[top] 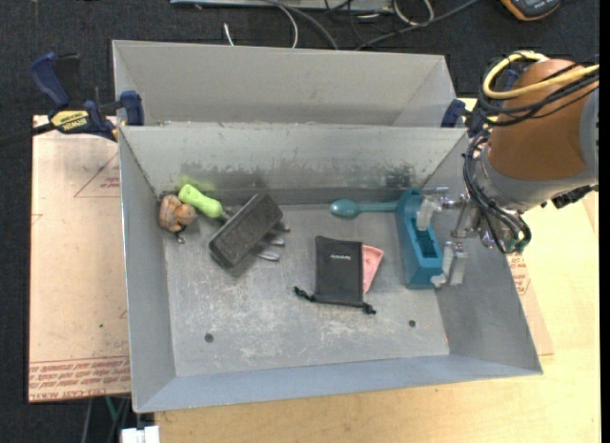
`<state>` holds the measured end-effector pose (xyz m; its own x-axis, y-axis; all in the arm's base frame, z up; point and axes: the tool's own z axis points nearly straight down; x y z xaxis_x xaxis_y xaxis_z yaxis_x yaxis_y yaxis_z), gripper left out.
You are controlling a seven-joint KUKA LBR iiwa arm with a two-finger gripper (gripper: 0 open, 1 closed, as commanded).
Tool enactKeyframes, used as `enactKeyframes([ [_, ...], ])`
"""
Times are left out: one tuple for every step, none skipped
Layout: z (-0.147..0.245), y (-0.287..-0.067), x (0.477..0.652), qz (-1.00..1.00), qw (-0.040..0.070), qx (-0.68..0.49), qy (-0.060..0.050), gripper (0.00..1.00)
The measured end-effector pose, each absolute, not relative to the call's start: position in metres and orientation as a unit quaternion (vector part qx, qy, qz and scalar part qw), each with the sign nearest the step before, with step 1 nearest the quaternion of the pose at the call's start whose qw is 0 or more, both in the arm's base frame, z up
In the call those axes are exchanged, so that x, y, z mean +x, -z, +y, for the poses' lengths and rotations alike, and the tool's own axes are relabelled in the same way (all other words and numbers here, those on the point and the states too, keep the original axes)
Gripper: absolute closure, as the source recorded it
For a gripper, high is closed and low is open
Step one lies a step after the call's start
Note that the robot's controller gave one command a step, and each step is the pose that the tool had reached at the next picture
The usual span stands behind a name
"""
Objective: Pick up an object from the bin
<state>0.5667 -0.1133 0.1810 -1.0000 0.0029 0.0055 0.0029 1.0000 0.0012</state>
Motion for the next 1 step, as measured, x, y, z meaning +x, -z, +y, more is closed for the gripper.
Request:
enactKeyframes([
  [-0.1128,-0.1852,0.5685,-1.000,-0.001,0.000,0.000,0.00],
])
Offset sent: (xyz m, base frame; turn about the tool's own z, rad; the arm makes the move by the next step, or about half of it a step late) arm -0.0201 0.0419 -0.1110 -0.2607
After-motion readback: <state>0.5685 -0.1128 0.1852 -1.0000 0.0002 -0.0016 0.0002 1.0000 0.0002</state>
